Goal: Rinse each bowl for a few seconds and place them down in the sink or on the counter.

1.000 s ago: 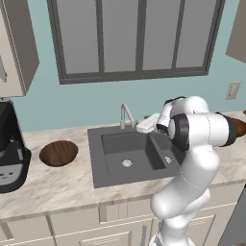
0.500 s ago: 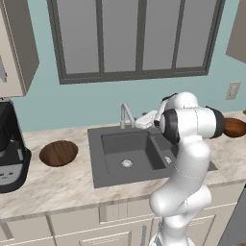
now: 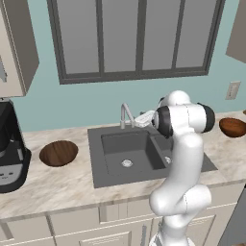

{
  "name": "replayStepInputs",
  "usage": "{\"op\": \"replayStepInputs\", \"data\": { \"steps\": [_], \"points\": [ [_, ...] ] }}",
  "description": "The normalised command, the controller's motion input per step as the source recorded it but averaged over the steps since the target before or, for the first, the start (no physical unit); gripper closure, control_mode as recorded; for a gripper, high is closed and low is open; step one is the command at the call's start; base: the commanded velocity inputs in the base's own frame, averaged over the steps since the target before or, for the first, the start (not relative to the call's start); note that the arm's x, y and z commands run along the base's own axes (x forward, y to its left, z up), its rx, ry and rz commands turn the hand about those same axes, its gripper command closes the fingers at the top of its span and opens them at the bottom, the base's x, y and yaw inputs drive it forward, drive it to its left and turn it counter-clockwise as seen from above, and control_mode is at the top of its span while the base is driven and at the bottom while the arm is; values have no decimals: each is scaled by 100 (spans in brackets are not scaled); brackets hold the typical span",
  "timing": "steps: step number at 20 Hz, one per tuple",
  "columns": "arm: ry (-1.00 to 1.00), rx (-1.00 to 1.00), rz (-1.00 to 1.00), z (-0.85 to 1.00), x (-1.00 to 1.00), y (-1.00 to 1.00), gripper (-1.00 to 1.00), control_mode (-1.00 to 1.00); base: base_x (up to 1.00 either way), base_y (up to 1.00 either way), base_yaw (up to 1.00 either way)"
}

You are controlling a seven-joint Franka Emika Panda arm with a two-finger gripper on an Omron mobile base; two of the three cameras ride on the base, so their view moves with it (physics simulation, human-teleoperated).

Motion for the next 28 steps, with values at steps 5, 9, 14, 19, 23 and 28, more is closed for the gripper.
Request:
{"op": "replayStepInputs", "data": {
  "steps": [5,9,14,19,23,28],
  "points": [
    [0,2,1,-11,35,0,-100,-100,0,0,0],
    [0,1,0,-22,32,2,-100,-100,0,0,0],
    [2,0,0,-25,36,5,-100,-100,0,0,0],
    [1,0,0,-15,39,5,-100,-100,0,0,0],
    [2,0,0,-16,42,3,-100,-100,0,0,0],
    [4,0,0,-22,45,1,-100,-100,0,0,0]
  ]
}}
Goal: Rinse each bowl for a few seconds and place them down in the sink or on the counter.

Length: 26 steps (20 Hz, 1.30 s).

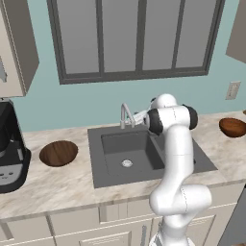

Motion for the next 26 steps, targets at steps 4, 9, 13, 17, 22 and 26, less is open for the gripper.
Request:
{"op": "replayStepInputs", "data": {
  "steps": [4,9,13,17,22,26],
  "points": [
    [7,0,0,-22,42,2,-100,-100,0,0,0],
    [11,0,0,-20,37,4,-100,-100,0,0,0],
    [10,0,0,-28,29,-12,-100,-100,0,0,0],
    [6,0,0,-43,26,-26,-100,-100,0,0,0],
    [7,0,0,-65,10,-31,-100,-100,0,0,0],
    [8,0,0,-87,0,-30,100,-100,0,0,0]
  ]
}}
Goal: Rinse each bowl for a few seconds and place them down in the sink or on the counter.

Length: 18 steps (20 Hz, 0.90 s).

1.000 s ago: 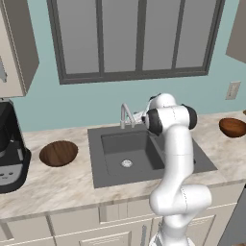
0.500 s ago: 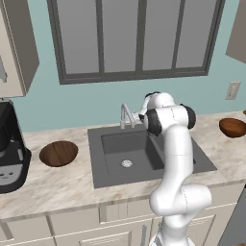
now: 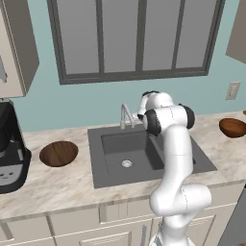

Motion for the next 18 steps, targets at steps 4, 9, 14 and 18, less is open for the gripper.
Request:
{"op": "replayStepInputs", "data": {
  "steps": [4,9,14,18],
  "points": [
    [8,0,-2,-81,0,-30,100,-100,0,0,0],
    [6,0,-2,-74,0,-42,100,-100,0,0,0],
    [4,0,-2,-74,-1,-58,100,-100,0,0,0],
    [5,0,-2,-78,-2,-65,100,-100,0,0,0]
  ]
}}
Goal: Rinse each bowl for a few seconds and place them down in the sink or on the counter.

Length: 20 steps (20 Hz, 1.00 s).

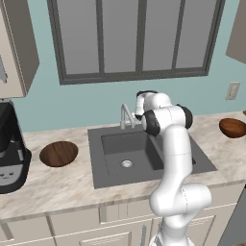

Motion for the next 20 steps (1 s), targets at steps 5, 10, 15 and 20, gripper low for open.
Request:
{"op": "replayStepInputs", "data": {
  "steps": [5,10,15,20],
  "points": [
    [5,0,-2,-79,-9,-78,100,-100,0,0,0],
    [5,0,-2,-86,-14,-89,100,-100,0,0,0],
    [8,0,0,-96,-29,-82,100,-100,0,0,0],
    [9,-4,0,-100,-50,-56,100,-100,0,0,0]
  ]
}}
